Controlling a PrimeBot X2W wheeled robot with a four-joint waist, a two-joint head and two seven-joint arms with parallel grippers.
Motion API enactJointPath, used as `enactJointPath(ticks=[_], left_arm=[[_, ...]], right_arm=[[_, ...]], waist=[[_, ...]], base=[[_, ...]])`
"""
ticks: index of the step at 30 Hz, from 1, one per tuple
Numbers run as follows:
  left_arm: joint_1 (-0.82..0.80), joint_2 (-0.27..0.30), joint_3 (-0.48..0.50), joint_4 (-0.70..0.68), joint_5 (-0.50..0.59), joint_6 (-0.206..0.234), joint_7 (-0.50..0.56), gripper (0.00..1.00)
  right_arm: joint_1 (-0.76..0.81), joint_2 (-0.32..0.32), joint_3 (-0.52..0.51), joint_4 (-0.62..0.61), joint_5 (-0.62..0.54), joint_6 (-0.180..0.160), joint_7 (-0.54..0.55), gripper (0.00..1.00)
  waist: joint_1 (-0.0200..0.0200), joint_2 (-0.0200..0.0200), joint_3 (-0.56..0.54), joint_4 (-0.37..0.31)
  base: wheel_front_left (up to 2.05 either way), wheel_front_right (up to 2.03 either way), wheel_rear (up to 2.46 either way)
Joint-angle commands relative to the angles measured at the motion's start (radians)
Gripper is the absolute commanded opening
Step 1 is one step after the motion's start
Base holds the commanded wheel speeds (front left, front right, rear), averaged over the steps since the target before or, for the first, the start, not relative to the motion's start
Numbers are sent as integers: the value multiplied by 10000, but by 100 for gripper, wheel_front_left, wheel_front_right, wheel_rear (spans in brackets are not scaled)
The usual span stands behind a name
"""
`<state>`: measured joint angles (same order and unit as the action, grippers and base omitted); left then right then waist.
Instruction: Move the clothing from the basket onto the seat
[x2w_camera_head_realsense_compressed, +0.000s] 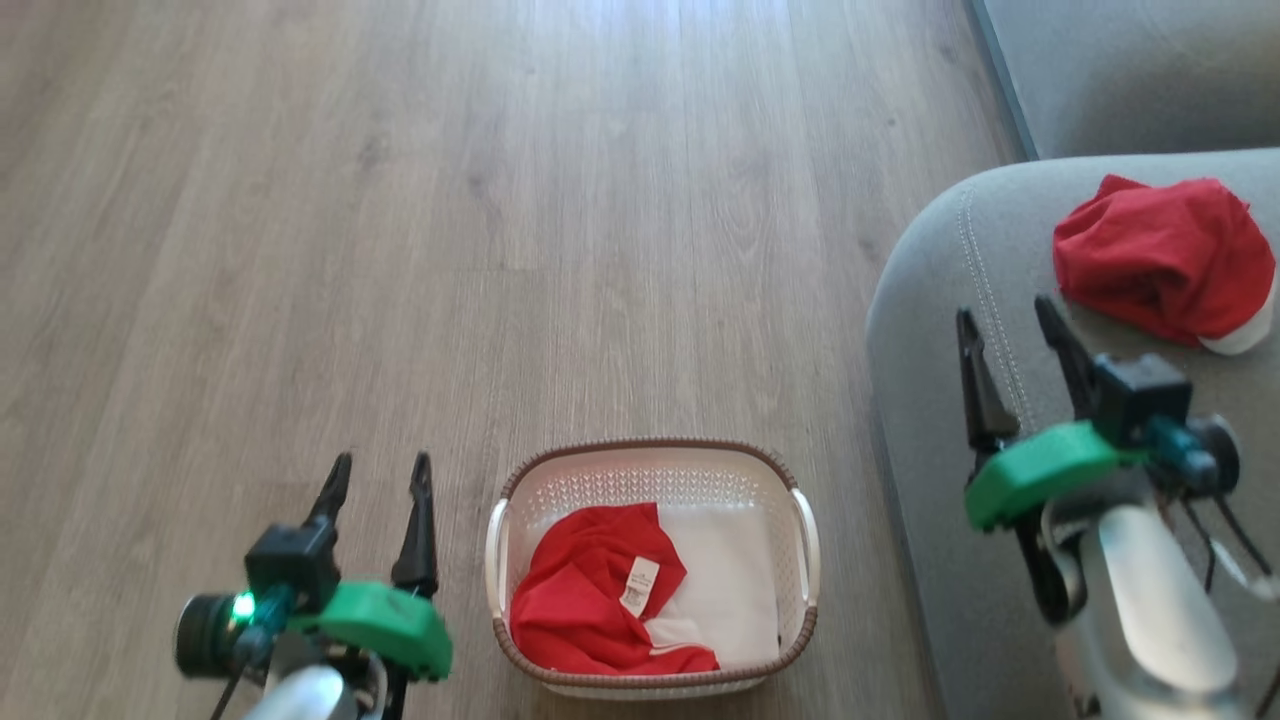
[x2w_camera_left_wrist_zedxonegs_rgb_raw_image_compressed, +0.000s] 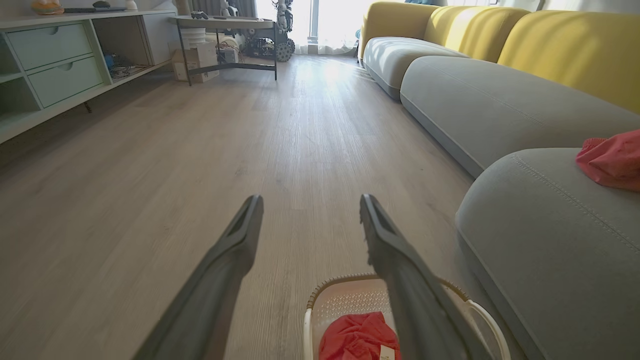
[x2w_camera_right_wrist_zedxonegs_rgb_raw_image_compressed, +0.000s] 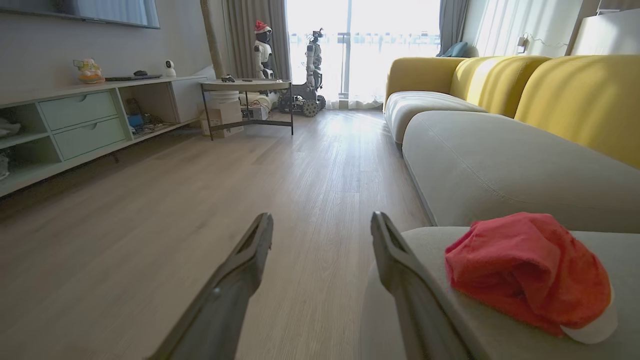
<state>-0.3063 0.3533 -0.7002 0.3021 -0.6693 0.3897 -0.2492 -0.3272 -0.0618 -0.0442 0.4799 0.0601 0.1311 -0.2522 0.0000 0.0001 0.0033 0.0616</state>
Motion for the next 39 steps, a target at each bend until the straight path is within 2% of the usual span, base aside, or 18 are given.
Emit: enactJointPath(ticks=[1, 8, 15, 22, 39], left_arm=[[-137, 345, 515, -414, 129, 106, -124, 100], [1088, 541, 1131, -1195, 436, 210, -125, 100], [1993, 451, 1834, -1643, 659, 201, -125, 100], [2764, 288, 2477, -1819, 924, -63, -125, 100], [2999, -41, 2871, -1507, 1296, -544, -126, 100]], right_arm=[[-56, 109, 342, -494, 188, -4, -69, 100], [1252, 114, 733, -1253, 1041, -4, 4, 100], [1989, 115, 896, -1674, 1379, -4, -13, 100], [2391, 115, 863, -2088, 1484, -4, -33, 100], [2776, 116, 880, -2072, 1658, -4, -43, 100]], waist=[[0, -1, -99, 64], [0, -1, -327, 94], [0, -1, -454, 157], [0, -1, -544, 181], [0, -1, -612, 128]], base=[[0, 0, 0], [0, 0, 0], [0, 0, 0], [0, 0, 0], [0, 0, 0]])
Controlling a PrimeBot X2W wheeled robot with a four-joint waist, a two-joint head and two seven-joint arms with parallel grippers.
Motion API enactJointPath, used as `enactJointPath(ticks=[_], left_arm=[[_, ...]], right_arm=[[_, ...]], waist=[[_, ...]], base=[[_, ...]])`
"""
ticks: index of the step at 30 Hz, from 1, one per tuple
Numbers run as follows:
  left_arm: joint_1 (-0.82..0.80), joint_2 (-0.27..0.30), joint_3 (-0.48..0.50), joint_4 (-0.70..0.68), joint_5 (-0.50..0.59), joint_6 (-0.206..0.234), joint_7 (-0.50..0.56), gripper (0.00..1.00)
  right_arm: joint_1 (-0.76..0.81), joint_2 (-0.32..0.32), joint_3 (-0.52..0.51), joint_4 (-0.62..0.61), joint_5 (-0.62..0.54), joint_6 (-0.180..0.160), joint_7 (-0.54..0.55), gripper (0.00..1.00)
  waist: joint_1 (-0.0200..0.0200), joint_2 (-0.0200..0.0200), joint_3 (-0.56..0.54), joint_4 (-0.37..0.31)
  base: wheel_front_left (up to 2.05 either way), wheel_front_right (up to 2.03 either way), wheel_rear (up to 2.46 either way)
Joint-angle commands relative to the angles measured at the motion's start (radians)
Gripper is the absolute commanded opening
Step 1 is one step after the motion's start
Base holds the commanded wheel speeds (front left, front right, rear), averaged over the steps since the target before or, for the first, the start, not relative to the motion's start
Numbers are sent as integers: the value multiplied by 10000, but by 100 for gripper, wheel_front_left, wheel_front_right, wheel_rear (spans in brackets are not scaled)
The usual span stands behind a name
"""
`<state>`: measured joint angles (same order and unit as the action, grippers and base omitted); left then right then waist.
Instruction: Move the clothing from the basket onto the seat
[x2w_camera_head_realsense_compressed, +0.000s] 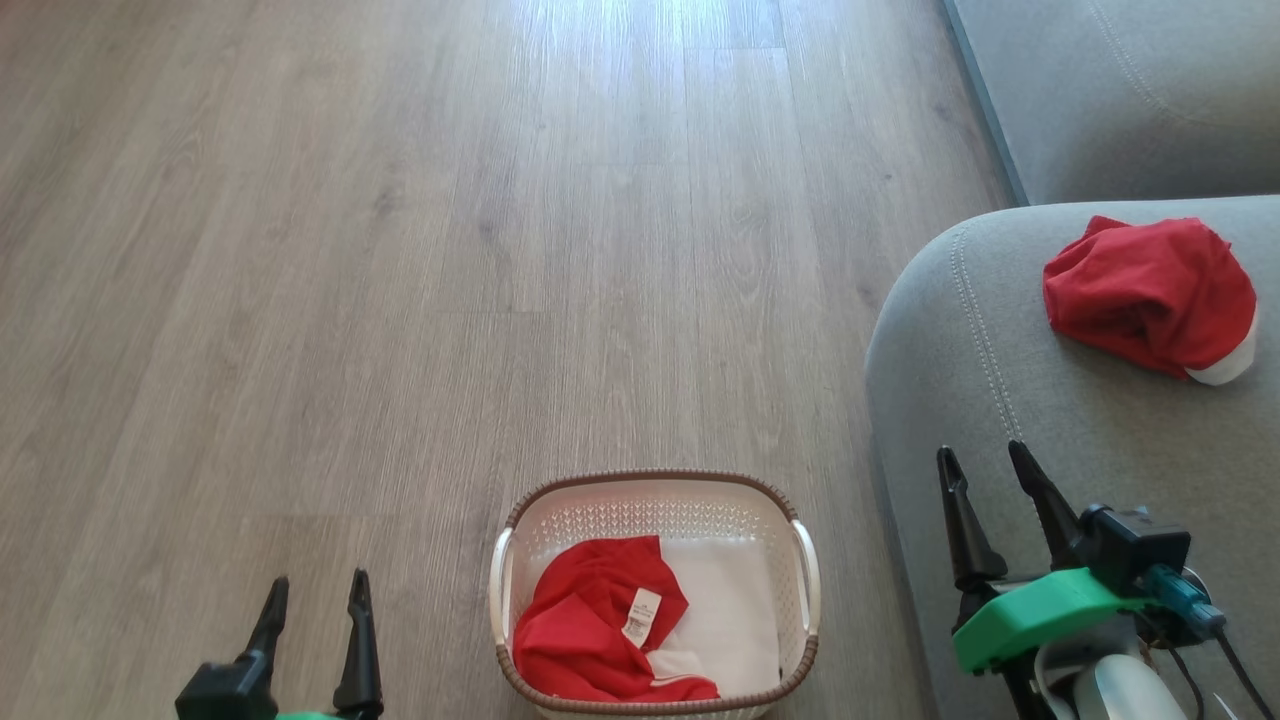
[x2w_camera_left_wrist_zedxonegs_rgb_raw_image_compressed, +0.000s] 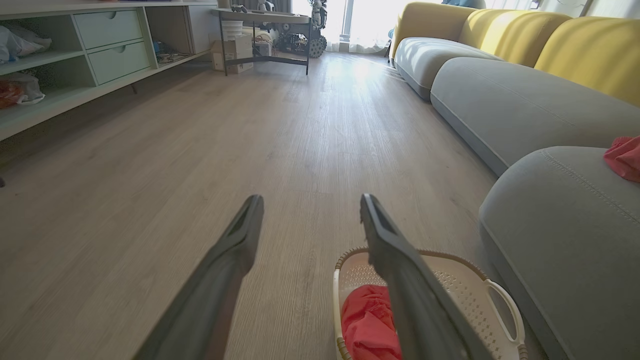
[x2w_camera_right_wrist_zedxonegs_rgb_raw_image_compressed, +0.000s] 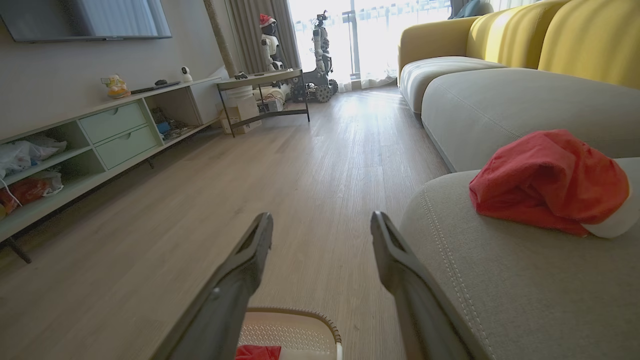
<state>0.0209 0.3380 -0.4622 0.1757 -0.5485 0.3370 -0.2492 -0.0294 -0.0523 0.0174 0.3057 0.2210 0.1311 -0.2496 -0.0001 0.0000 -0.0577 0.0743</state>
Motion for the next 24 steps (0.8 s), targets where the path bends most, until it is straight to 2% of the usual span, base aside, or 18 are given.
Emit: enactJointPath(ticks=[1, 24], left_arm=[[-267, 100, 500, -231, 104, -31, -126, 100], [-506, -121, 357, 282, 213, -312, -57, 100]], right_arm=[[-198, 20, 269, -326, 54, -4, -69, 100], [-225, 20, 14, -405, -50, -4, -87, 100]], waist=[[1, 0, -7, 0], [1, 0, 342, 4]], base=[[0, 0, 0], [0, 0, 0]])
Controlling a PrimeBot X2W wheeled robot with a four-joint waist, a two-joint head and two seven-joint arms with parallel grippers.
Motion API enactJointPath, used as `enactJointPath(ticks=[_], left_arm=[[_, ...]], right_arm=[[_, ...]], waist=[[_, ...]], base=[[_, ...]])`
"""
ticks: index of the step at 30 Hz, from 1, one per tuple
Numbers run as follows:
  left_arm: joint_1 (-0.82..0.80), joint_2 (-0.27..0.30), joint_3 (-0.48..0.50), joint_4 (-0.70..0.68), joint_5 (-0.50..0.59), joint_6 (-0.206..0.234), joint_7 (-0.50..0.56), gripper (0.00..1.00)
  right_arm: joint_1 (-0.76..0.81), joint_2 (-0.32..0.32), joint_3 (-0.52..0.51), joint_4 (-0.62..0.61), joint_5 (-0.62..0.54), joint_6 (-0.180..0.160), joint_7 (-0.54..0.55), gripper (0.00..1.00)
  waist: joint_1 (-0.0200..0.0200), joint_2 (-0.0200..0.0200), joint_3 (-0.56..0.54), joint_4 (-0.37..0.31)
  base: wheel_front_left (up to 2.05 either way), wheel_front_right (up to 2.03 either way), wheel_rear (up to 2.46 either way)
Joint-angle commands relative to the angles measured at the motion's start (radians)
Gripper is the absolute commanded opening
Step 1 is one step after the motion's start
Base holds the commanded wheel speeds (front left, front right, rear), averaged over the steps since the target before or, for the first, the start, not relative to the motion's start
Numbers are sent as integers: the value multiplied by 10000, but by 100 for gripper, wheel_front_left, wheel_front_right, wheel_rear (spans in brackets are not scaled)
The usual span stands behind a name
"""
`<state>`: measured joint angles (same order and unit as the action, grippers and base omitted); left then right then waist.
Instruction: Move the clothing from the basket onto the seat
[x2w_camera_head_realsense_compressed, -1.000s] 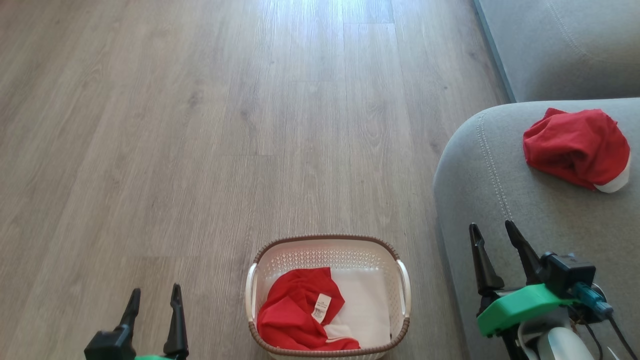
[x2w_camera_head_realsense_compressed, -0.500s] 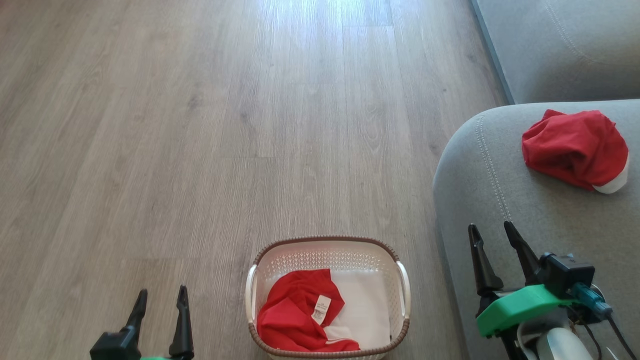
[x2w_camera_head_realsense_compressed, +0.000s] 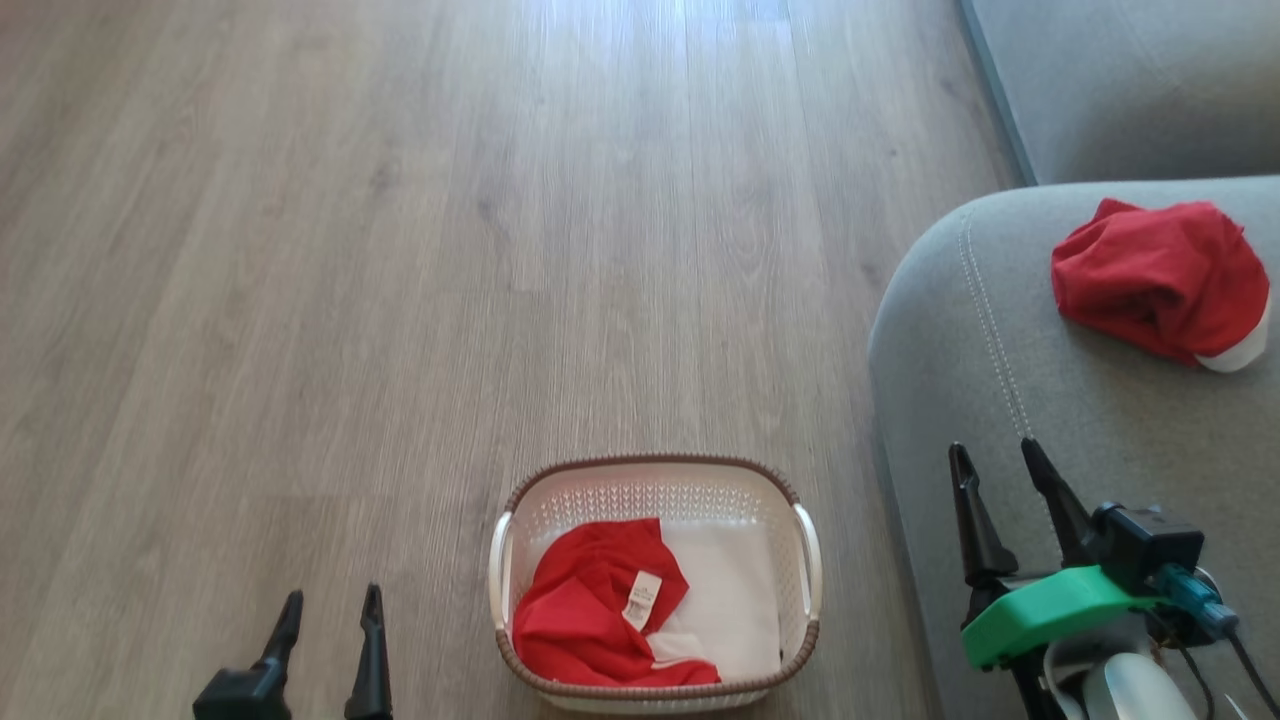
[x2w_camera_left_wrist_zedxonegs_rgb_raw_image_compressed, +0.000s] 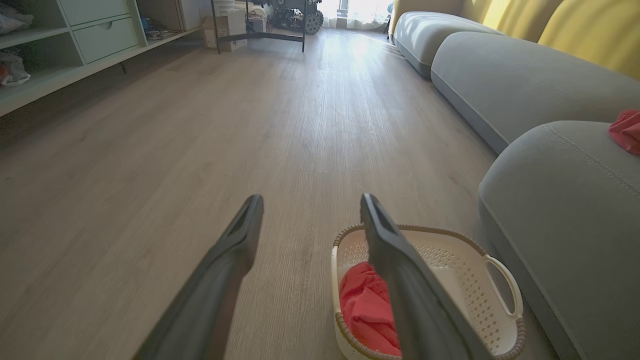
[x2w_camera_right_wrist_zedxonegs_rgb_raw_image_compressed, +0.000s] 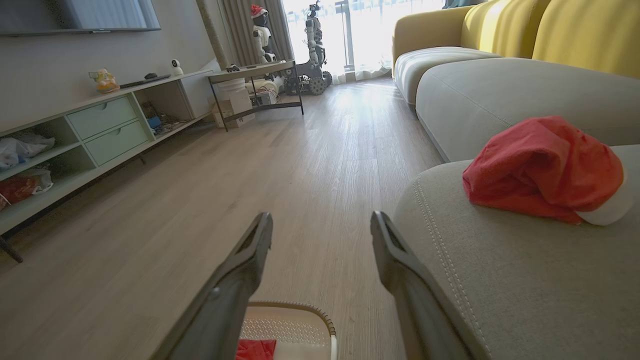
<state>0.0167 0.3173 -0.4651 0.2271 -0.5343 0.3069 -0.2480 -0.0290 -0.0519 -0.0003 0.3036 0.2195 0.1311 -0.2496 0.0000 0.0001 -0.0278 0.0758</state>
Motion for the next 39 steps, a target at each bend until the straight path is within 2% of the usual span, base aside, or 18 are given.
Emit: enactJointPath(ticks=[1, 7, 13, 25, 32, 39], left_arm=[[-544, 78, 340, -186, 88, -41, -28, 100], [-1431, -80, -180, 337, 331, -404, 347, 100], [-2861, -488, -672, 1423, 590, -863, 636, 100], [-6097, -1364, -1659, 5282, 1162, -2297, 897, 100], [-7338, -2017, -2075, 7447, 1312, -2872, 904, 100], [-8194, -2464, -2655, 8852, 1546, -3302, 1074, 100]], right_arm=[[-248, 16, 162, -409, -57, -4, -89, 100], [-557, 16, 24, -725, -333, -4, -99, 100], [-1172, 16, -64, -1174, -601, -4, -106, 100], [-2519, 16, 130, -1703, -769, -4, -118, 100], [-3029, 16, 244, -2002, -800, -4, -120, 100], [-3362, 16, 446, -2264, -791, -4, -121, 100]], waist=[[0, -1, 111, -23], [0, -1, 941, -183], [0, -1, 2269, -462], [0, -1, 4928, -1123], [0, -1, 5882, -1362], [0, -1, 6563, -1550]], base=[[0, 0, 0], [0, 0, 0], [0, 0, 0], [0, 0, 0], [0, 0, 0], [0, 0, 0]])
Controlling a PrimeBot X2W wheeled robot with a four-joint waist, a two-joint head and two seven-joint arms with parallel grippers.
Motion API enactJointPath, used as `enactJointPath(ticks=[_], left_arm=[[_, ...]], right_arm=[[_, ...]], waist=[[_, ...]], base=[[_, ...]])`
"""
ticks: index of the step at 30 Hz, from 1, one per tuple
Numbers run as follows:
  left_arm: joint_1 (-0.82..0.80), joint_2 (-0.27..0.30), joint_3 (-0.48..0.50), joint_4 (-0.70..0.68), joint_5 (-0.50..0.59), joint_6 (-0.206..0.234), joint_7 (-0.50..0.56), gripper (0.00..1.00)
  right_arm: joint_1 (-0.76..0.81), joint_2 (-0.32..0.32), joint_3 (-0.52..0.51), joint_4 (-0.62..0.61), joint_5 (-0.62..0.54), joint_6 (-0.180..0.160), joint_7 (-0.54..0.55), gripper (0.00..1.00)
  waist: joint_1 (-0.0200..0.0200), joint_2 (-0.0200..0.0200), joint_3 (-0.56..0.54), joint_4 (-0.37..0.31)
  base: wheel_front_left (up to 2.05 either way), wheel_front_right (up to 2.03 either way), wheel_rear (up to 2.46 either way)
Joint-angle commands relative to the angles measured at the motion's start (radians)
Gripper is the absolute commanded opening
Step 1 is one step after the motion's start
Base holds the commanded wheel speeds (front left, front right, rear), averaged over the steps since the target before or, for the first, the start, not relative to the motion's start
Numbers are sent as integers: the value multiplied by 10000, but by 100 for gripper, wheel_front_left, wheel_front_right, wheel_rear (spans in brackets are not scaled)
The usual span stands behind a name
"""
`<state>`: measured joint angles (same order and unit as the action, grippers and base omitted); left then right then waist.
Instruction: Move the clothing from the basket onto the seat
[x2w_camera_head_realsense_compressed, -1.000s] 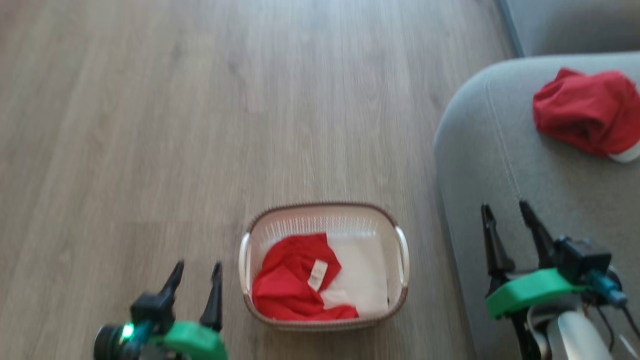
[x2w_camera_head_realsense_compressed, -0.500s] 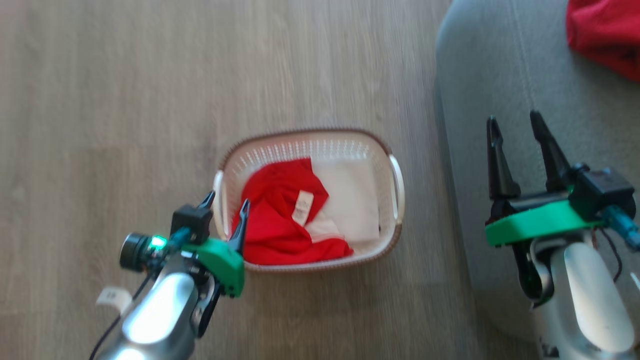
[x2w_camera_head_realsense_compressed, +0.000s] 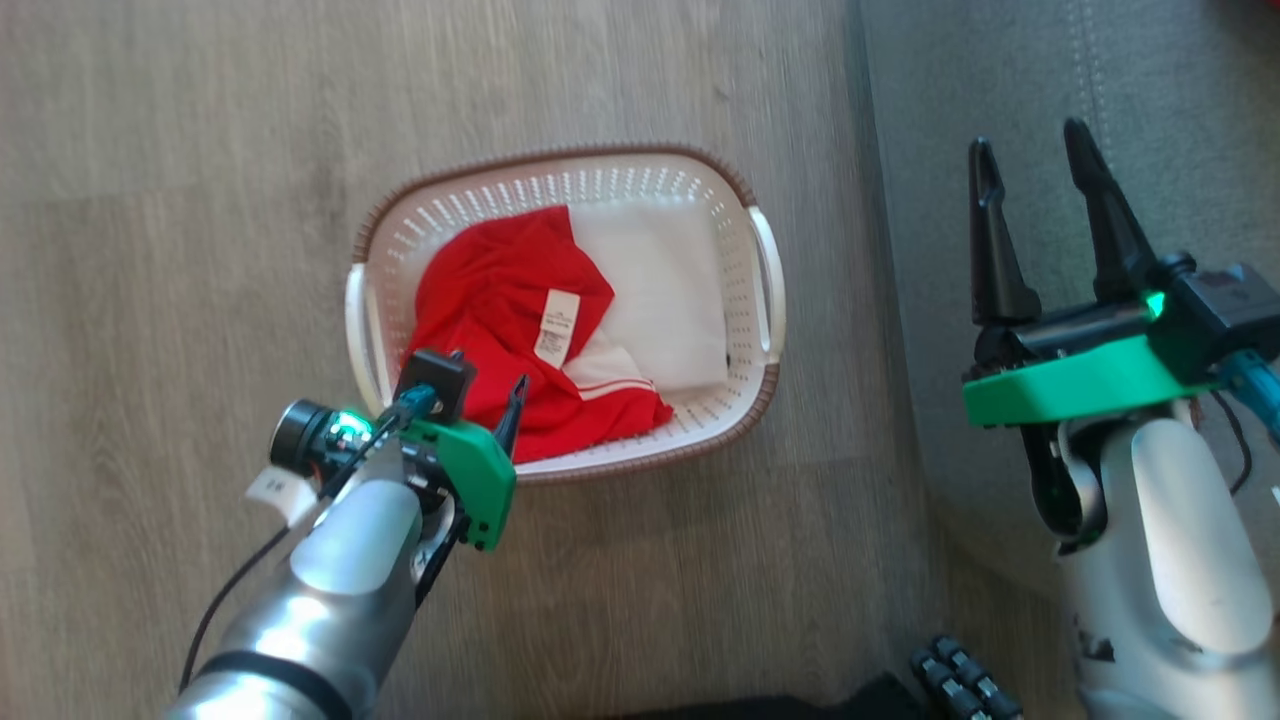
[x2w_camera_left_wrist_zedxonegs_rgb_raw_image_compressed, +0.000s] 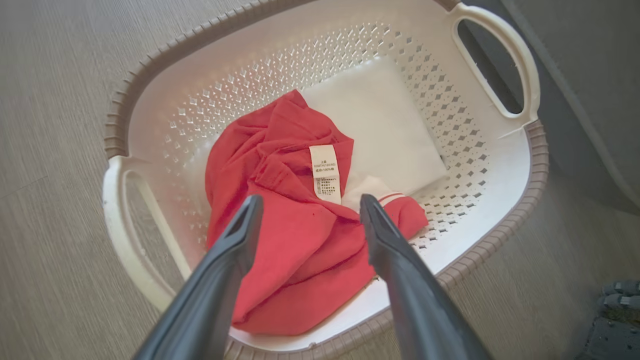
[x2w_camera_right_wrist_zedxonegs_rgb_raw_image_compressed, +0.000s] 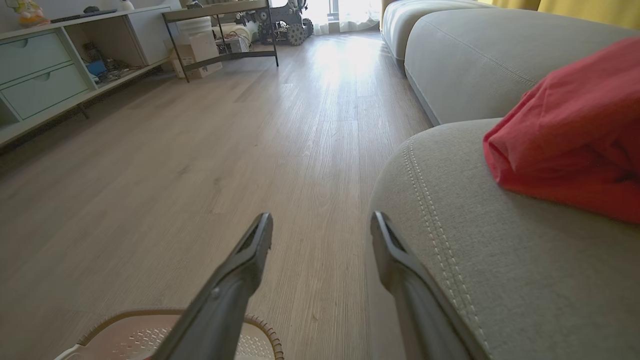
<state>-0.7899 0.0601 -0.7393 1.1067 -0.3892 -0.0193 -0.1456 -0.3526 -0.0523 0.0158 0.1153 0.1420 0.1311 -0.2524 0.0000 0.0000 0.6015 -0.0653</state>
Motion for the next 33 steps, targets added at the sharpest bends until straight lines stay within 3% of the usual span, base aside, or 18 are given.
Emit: enactJointPath(ticks=[1, 18, 33], left_arm=[[-128, 108, 87, 56, 95, -40, 50, 100], [-1860, -83, -1256, 1523, 824, -141, 1615, 100], [-2403, 326, -1863, 1792, 1251, 651, 2912, 100]], right_arm=[[-126, 20, 285, -381, -16, -4, -92, 100], [-933, 20, 1134, -940, 422, -4, -93, 100], [-1166, 20, 1533, -1099, 855, -4, -93, 100]], waist=[[0, 0, 270, -139], [0, 0, 1985, -917], [0, 0, 2622, -1369]], base=[[0, 0, 0], [0, 0, 0], [0, 0, 0]])
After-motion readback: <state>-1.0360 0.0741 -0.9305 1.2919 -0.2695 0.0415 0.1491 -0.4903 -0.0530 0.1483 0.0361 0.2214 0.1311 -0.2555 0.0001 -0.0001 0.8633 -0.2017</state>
